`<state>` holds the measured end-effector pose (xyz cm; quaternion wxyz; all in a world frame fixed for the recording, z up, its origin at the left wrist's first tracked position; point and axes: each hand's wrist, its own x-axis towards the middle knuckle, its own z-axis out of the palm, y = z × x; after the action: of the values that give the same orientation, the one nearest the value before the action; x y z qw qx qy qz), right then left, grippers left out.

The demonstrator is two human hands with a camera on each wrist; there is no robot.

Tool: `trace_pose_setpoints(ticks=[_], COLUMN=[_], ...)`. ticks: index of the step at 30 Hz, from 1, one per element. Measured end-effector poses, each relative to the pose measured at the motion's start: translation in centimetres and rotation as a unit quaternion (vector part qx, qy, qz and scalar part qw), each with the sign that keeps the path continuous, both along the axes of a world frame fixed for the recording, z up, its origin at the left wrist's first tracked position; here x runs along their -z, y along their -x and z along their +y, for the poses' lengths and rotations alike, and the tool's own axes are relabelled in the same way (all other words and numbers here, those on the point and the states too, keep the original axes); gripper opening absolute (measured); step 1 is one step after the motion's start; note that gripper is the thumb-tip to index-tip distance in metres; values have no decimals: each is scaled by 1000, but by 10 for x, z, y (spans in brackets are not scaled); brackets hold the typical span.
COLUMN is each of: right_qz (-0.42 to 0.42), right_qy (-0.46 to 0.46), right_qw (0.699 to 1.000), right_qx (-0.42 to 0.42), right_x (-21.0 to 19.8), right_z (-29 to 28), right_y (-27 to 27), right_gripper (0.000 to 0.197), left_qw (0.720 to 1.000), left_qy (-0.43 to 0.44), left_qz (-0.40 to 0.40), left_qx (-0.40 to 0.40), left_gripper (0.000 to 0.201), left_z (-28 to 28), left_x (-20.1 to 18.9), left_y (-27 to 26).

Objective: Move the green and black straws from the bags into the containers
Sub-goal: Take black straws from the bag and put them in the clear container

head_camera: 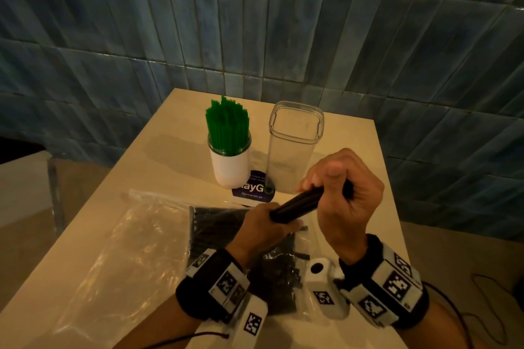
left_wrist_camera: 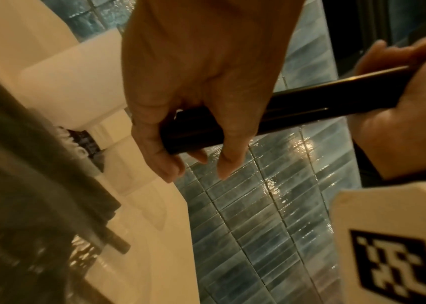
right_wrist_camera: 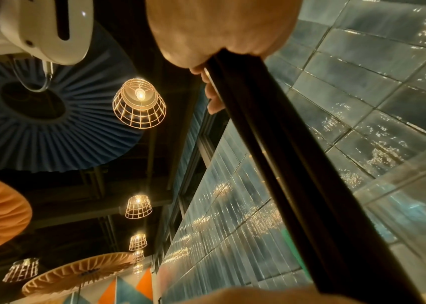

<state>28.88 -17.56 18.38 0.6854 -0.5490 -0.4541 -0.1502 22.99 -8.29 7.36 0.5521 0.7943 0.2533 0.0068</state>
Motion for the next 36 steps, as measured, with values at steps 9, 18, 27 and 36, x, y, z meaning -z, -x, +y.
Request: trace_pose_setpoints(ticks=[9, 18, 27, 36], right_qz=[58, 26, 78, -106], right_qy=[-171, -1, 366, 472], right_qw=[982, 981, 922, 861], right_qx=[60, 190, 97, 156], right_x=[-89, -49, 47, 54], right_z=[24, 80, 85, 67], right_y=[-71, -141, -141, -140], right_gripper=[24, 50, 40, 45], left_qw=[976, 945, 916, 911], left_qy=[-151, -299, -375, -366], left_qz=[-153, -118, -125, -31], left_qx=[-45, -54, -61, 189], left_gripper=[67, 41, 76, 68], left_z=[19, 60, 53, -37], left_x=[-61, -52, -40, 13], left_y=[-42, -84, -73, -5])
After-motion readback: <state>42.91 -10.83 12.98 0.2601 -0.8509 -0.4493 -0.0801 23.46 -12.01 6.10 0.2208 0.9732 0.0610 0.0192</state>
